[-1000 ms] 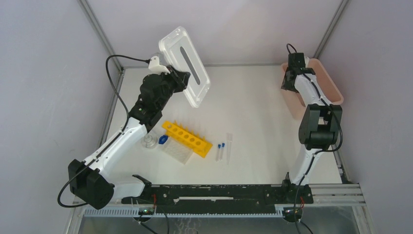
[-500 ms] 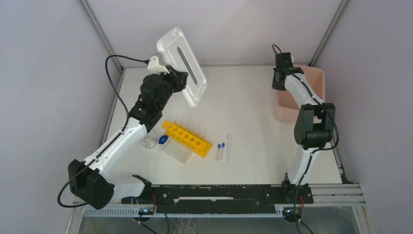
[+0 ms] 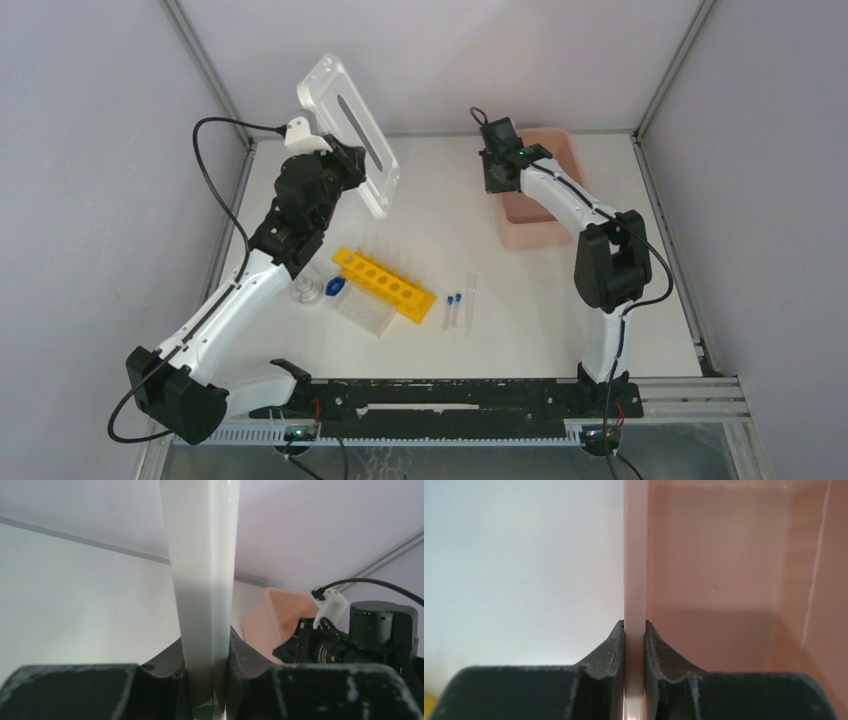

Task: Organize the chemistry lab equipment

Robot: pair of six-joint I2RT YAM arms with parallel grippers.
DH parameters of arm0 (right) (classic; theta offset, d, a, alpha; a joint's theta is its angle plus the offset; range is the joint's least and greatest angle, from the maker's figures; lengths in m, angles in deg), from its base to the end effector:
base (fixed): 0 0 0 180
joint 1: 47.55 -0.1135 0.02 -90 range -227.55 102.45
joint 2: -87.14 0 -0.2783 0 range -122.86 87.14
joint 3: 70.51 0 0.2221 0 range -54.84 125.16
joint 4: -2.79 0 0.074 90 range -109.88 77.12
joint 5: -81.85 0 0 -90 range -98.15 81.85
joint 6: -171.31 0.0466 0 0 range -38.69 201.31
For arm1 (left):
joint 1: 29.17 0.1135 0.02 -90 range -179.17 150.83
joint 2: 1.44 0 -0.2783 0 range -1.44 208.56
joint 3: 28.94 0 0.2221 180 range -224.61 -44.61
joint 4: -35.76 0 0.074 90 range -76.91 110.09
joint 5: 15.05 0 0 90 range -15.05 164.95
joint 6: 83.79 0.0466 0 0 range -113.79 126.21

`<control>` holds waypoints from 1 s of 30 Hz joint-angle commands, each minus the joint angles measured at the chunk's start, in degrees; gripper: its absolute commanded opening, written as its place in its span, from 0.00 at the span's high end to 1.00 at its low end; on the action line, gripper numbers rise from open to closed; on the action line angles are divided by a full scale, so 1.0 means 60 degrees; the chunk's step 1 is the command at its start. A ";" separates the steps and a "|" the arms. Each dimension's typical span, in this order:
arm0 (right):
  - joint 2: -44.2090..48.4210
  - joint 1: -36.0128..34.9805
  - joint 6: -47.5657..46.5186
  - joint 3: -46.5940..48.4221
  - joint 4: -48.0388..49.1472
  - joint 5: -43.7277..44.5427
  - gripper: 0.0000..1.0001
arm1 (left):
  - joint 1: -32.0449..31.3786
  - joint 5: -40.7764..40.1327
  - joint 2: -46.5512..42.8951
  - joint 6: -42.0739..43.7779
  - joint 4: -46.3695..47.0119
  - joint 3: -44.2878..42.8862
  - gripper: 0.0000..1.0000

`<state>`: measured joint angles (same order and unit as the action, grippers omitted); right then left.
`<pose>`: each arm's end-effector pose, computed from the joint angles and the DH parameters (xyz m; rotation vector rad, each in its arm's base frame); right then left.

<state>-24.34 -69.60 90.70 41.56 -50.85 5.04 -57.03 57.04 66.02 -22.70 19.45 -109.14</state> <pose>0.3893 0.1462 0.2794 -0.1769 2.4567 -0.0511 0.2260 -0.1033 0.4122 -0.2572 1.6339 -0.5040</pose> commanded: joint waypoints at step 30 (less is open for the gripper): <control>0.1030 -0.2667 -0.5445 -0.1158 0.1762 -0.5378 1.00 | 0.0000 -0.2951 -0.1085 0.1047 -0.0327 -0.0919 1.00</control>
<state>-21.52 -85.46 65.41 34.13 -40.60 -17.73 -57.03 40.78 58.89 -18.52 15.12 -109.14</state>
